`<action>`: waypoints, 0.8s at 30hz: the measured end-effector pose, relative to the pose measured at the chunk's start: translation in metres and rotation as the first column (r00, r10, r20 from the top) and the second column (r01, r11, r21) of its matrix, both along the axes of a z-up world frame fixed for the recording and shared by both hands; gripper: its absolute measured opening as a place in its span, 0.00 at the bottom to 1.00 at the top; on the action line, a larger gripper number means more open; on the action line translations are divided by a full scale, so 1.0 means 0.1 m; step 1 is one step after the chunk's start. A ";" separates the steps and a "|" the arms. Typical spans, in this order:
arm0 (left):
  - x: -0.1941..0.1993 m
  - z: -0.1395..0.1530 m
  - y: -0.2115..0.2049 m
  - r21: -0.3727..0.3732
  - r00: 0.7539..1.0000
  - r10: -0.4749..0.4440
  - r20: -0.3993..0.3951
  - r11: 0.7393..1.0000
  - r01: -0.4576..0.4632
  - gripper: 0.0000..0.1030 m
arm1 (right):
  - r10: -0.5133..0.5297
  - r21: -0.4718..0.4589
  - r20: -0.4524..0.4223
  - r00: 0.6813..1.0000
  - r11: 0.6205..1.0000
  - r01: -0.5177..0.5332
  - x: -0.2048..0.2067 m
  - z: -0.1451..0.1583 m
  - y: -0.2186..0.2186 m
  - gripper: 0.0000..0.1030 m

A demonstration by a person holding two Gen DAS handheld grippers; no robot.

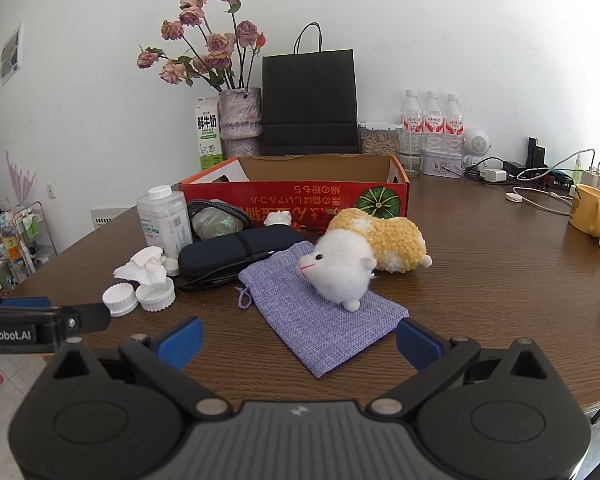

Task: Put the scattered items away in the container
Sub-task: 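Move the right tool toward the purple pouch while the left tool approaches the white tissue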

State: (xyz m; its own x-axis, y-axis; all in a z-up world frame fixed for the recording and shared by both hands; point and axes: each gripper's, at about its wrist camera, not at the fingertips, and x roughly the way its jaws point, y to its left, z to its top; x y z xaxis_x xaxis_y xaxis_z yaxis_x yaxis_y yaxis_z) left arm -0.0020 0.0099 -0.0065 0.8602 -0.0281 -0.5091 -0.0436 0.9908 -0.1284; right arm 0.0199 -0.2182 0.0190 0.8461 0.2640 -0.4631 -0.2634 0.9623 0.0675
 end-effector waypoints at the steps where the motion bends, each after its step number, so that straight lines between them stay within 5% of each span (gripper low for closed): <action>1: 0.00 0.00 0.00 0.000 1.000 -0.001 0.000 1.000 0.001 1.00 | 0.000 0.000 0.000 1.000 1.000 0.000 0.00 0.00 0.00 1.00; 24: 0.07 -0.08 0.01 -0.009 1.000 0.002 -0.029 1.000 -0.003 1.00 | 0.004 -0.007 -0.032 0.999 1.000 -0.004 0.06 -0.10 0.00 1.00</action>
State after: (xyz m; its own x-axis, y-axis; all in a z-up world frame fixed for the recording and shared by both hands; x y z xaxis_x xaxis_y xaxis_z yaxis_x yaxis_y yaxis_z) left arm 0.0054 0.0112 -0.0149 0.8454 -0.0306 -0.5332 -0.0500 0.9894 -0.1361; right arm 0.0259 -0.2184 0.0094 0.8300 0.2638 -0.4914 -0.2648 0.9618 0.0690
